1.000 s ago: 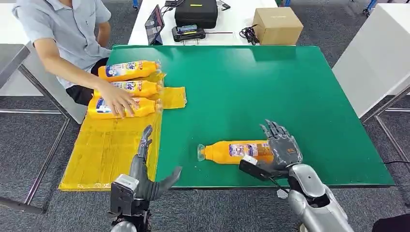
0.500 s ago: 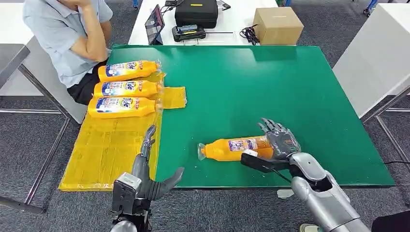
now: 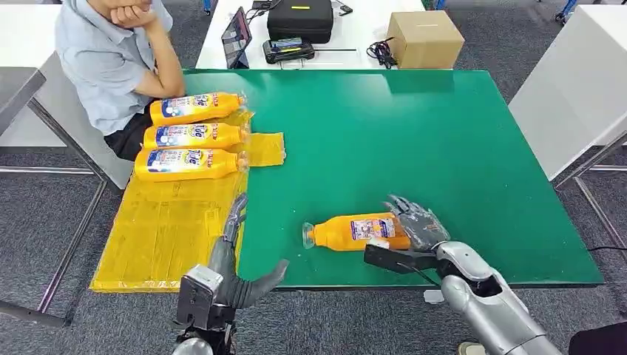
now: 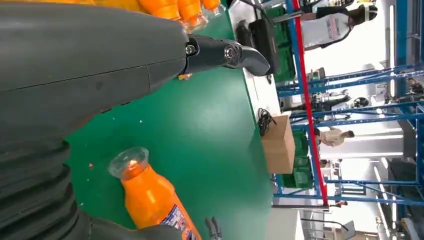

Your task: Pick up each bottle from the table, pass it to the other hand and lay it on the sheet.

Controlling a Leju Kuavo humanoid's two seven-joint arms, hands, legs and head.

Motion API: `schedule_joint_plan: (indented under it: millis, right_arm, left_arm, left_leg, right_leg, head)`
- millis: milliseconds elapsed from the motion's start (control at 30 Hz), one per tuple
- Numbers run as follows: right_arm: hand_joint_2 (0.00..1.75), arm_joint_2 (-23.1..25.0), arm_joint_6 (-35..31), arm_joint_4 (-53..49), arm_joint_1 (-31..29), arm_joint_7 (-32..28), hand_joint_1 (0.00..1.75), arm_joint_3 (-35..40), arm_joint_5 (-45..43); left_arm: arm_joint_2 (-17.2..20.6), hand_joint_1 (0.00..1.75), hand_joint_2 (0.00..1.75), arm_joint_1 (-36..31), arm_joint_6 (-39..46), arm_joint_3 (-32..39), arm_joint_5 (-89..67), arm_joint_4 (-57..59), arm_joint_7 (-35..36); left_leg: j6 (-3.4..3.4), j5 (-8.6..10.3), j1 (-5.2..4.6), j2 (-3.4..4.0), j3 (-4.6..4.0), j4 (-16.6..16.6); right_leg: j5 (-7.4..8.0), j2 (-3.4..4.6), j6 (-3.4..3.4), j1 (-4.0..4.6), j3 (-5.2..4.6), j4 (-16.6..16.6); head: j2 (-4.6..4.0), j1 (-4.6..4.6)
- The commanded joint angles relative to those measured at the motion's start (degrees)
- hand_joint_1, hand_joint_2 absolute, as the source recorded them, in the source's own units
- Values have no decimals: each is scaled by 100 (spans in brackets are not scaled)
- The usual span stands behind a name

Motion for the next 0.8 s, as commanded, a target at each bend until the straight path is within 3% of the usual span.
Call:
schedule_joint_plan:
  millis: [33,167,433,800]
  right_arm:
    - [175,37,267,742,-707,-54,0,638,-159]
    - [175,405,367,1389,-1213,-102,0,1045,-399]
    - [175,753,355,1907,-1576,-101,0,1476,-500]
    - [175,713,352,1976,-1672,-72,0,1601,-522]
  left_arm:
    - [180,0,175,-275,-62,-205,107,480,26]
    - [173,0,175,-427,-93,-292,262,677,-13]
    - [154,0,175,-554,-92,-401,354,835,-41]
    - [173,0,175,-586,-83,-390,398,877,-63]
  left_leg:
    - [-7,-3,0,16,17,-6]
    - [-8,-4,2,20,22,-5]
    - [-12,-10,6,31,34,-3]
    - [-7,-3,3,14,20,-3]
  right_leg:
    - [1,14,-9,1,13,-4]
    - [1,17,-11,3,17,-5]
    - [0,28,-15,7,25,-4]
    - [0,13,-9,3,17,-2]
  head:
    - [0,2]
    - [0,2]
    - [0,2]
    - [0,2]
